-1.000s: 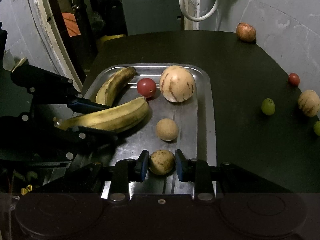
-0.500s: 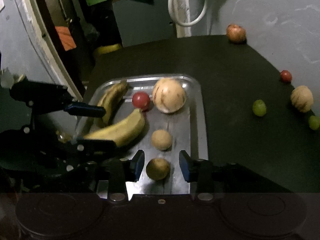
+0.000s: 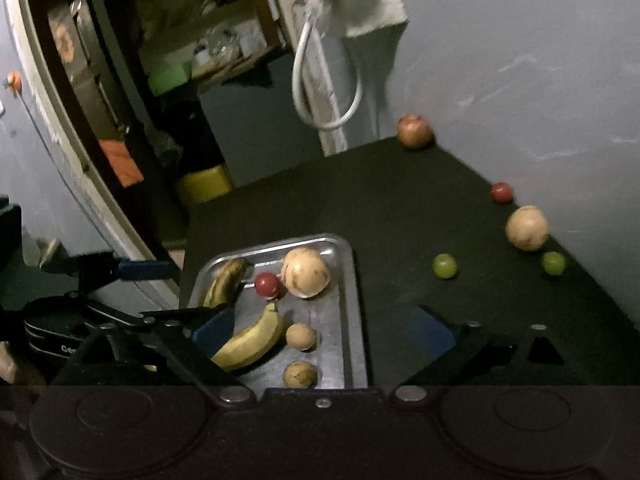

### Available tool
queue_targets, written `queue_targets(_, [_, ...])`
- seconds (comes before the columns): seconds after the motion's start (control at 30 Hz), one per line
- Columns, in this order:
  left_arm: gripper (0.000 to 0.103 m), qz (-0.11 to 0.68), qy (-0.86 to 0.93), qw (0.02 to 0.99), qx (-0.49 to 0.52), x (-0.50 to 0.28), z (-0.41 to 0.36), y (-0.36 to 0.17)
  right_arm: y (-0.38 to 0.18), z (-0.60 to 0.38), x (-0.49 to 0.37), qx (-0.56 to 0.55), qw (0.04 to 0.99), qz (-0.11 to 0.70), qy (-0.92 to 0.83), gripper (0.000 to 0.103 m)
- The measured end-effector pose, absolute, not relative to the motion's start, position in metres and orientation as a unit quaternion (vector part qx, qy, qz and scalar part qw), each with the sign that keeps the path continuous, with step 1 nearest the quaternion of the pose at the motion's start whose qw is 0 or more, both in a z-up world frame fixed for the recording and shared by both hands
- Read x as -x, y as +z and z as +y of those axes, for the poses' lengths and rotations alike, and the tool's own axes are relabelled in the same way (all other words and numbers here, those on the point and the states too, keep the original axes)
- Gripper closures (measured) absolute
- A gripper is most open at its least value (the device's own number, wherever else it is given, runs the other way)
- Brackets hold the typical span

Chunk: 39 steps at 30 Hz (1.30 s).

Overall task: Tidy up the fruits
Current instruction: 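Open both tools and lift them away from the tray, then grasp the green grape with the left tool while the right tool grasps the pale striped melon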

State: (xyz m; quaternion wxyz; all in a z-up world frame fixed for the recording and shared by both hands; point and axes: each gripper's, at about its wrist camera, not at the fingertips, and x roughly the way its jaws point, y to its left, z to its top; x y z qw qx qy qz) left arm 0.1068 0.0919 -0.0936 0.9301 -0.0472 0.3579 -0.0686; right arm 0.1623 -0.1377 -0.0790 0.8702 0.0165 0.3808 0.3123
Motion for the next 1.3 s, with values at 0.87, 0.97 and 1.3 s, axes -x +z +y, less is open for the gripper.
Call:
queue_targets(0.87, [0.002, 0.345, -0.076, 0.935, 0.031, -0.093, -0.012, -0.054, -0.049, -0.280, -0.111, -0.061, 0.918, 0.324, 0.223, 0.001])
queue_targets(0.97, [0.002, 0.343, -0.080, 0.935, 0.026, -0.098, -0.016, -0.051, -0.048, -0.280, -0.112, -0.061, 0.918, 0.323, 0.221, 0.001])
queue_targets(1.3, [0.002, 0.352, -0.101, 0.931, -0.001, -0.131, -0.022, -0.065, -0.054, -0.272, -0.133, -0.059, 0.917, 0.334, 0.208, 0.001])
